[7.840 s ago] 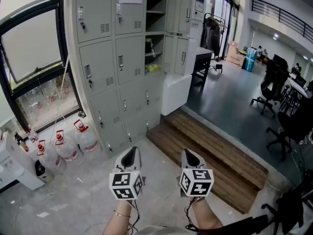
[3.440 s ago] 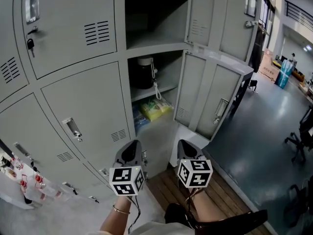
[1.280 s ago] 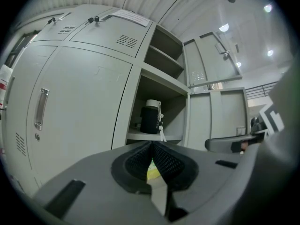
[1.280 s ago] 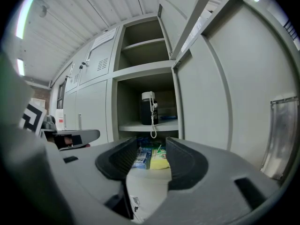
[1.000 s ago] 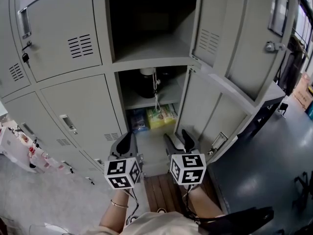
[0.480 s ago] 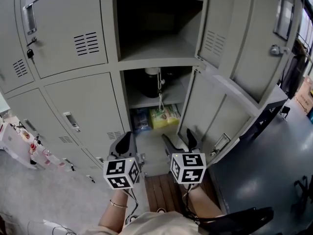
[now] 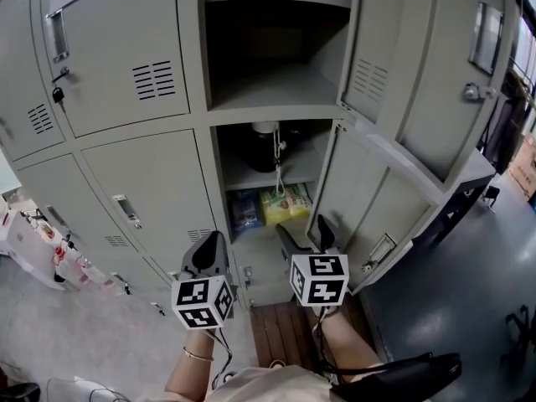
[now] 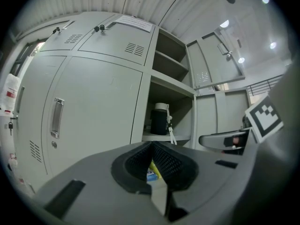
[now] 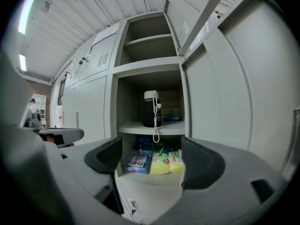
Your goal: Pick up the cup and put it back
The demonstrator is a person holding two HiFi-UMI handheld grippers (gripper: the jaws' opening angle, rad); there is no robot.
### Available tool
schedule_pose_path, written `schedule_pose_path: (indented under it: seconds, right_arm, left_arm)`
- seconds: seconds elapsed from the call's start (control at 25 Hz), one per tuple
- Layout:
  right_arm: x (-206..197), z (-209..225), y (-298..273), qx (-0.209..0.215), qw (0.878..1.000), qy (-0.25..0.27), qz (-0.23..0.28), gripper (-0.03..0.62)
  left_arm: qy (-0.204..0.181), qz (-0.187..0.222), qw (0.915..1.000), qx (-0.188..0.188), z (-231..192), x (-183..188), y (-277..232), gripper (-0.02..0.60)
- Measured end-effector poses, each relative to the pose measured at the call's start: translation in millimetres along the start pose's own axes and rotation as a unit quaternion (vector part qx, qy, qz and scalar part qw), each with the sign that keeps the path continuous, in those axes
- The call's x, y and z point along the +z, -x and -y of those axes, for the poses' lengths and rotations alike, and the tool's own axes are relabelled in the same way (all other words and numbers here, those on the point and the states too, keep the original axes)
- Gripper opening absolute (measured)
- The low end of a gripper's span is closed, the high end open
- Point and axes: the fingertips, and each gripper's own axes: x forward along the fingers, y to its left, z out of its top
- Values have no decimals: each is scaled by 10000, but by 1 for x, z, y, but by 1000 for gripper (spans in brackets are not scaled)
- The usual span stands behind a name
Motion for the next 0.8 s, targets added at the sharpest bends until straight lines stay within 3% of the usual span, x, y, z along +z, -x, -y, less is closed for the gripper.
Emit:
schedule_pose_path:
  seconds: [0.8]
  right_arm:
    - [35,-12,-88,252,9996,140,-7,385]
  left_arm:
    - [54,8,9976,686,-56,1,28,12]
